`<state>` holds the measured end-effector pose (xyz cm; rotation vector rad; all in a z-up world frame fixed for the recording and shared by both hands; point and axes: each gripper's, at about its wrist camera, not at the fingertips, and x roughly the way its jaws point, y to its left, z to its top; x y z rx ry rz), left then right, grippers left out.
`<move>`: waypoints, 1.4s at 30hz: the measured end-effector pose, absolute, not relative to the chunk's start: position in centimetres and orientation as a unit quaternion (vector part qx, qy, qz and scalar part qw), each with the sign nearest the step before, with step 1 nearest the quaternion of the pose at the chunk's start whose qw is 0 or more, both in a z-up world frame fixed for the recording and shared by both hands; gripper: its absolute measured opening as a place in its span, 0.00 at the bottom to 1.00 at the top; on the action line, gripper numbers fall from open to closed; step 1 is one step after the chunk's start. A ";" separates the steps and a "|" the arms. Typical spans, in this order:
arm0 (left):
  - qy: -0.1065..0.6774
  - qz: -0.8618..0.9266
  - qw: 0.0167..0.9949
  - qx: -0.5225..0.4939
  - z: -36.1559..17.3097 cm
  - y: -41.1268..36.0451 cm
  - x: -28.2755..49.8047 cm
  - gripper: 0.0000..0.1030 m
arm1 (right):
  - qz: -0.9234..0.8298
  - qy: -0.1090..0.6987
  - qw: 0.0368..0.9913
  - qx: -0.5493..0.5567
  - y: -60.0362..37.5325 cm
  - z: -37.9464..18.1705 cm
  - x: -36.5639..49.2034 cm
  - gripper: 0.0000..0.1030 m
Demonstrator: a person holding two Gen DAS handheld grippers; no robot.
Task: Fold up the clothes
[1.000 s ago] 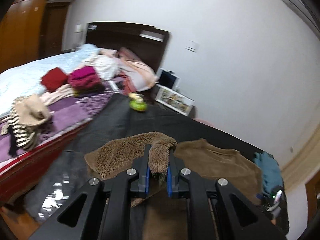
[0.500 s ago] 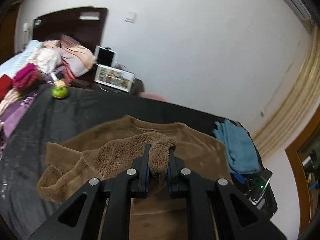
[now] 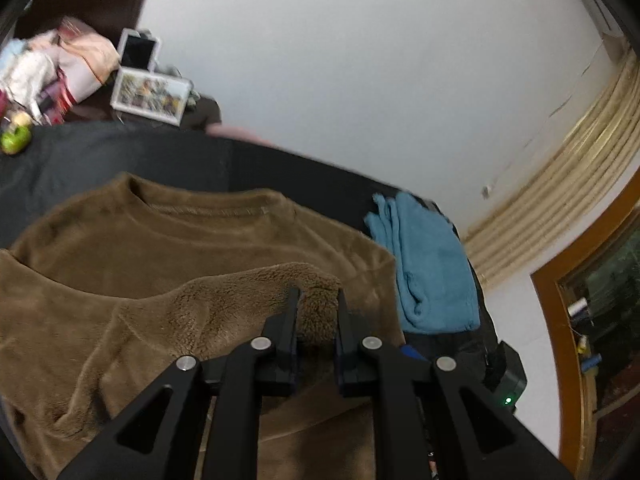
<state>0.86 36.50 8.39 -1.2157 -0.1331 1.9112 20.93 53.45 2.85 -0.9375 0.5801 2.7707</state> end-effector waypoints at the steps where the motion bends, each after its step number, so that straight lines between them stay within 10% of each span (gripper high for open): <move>1: -0.050 0.754 0.429 -0.494 8.0 36.7 0.9 0.26 | 0.926 0.196 0.073 -0.315 53.4 2.8 20.9 0.99; 5: -0.040 0.738 0.430 -0.519 6.7 36.6 1.2 0.77 | 0.926 0.204 0.050 -0.315 53.3 2.7 20.7 0.99; 18: 0.066 0.865 0.291 -0.404 6.4 24.9 2.5 0.77 | 0.914 0.274 -0.015 -0.299 54.4 2.2 20.8 0.99; 34: 0.006 0.879 0.238 -0.412 1.6 14.5 1.5 0.77 | 0.918 0.015 0.027 -0.396 46.1 1.7 17.9 0.98; 42: 0.002 0.879 0.240 -0.413 0.2 14.5 1.1 0.77 | 0.900 0.026 0.049 -0.432 46.5 0.9 15.7 0.43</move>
